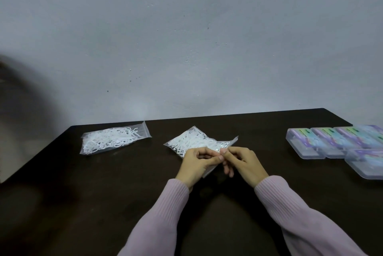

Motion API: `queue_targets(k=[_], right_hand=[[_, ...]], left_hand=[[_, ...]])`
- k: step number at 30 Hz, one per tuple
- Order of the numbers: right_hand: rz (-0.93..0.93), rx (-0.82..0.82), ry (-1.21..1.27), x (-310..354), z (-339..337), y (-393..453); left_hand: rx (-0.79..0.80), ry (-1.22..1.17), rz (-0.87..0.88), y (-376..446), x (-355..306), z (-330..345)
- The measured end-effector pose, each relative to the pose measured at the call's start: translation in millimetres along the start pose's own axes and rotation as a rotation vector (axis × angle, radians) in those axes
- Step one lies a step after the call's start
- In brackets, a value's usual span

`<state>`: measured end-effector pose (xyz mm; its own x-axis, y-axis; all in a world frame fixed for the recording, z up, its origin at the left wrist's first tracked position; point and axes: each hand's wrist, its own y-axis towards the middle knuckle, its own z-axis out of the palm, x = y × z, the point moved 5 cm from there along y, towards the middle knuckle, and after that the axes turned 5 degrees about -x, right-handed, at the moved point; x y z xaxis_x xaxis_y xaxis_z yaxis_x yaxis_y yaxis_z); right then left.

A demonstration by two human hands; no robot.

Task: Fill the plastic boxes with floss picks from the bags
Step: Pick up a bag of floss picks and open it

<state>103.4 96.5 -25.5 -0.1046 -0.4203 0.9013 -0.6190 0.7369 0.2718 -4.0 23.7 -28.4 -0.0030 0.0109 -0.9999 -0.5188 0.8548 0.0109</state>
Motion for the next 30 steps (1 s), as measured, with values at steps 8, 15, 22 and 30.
queue_targets(k=[8,15,22,30], right_hand=[[-0.018,0.006,0.007,0,0,0],[-0.052,0.043,-0.002,3,2,-1],[-0.043,0.050,-0.031,5,2,-1],[0.041,0.059,0.104,1,2,0]], left_hand=[[0.011,0.012,0.024,0,-4,1],[-0.014,0.079,0.140,-1,-13,-6],[-0.166,0.327,0.312,-7,-23,-7],[-0.084,0.118,0.050,-1,-12,-5]])
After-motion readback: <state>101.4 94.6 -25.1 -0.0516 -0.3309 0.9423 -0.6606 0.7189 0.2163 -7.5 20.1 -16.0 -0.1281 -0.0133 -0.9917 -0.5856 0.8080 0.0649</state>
